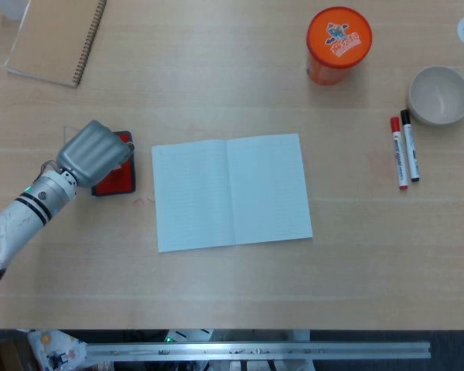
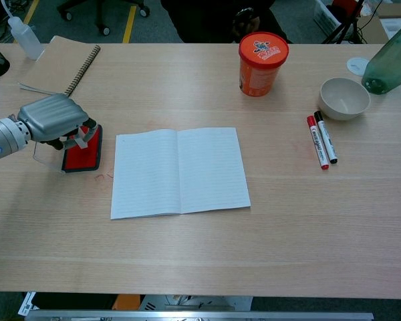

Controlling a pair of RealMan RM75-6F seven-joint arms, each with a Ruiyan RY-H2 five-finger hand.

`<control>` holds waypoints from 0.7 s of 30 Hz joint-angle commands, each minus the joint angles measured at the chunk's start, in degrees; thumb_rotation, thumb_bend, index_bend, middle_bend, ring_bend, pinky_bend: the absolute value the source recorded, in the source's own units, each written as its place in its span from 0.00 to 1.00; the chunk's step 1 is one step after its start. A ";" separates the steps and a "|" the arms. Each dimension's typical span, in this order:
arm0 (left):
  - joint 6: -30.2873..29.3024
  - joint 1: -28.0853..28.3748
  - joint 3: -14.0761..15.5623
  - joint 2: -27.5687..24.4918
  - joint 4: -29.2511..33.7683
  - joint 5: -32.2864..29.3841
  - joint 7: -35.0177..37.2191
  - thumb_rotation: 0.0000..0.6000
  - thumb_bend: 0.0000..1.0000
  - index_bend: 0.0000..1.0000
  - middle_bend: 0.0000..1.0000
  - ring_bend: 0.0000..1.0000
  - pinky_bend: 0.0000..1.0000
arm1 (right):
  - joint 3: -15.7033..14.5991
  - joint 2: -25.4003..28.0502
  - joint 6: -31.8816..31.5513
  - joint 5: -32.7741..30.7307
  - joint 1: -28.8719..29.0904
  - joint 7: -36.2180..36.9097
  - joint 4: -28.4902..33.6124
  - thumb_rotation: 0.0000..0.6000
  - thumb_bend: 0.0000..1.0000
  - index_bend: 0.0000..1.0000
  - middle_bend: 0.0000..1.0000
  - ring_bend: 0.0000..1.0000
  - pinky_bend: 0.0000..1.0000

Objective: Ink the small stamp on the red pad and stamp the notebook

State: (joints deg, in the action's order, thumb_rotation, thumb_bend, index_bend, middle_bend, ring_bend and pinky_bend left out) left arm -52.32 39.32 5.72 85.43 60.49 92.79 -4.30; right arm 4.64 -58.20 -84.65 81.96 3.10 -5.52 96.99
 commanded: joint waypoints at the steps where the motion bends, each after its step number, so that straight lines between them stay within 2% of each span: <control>1: 0.24 0.15 -0.09 -0.27 0.39 -0.18 -0.08 1.00 0.33 0.51 0.93 0.87 0.84 | 0.01 -0.02 0.06 -0.04 0.01 0.03 -0.04 1.00 0.20 0.19 0.32 0.28 0.35; 21: 2.61 0.94 -0.89 -0.08 0.16 -2.18 -0.01 1.00 0.33 0.49 0.93 0.86 0.84 | 0.00 -0.06 -0.04 -0.27 -0.27 0.21 -0.21 1.00 0.20 0.19 0.32 0.28 0.35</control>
State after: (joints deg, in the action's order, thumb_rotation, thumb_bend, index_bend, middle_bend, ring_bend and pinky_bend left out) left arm -49.75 40.24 4.84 85.35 60.64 90.66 -4.31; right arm 4.64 -58.26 -84.70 81.69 2.83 -5.30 96.78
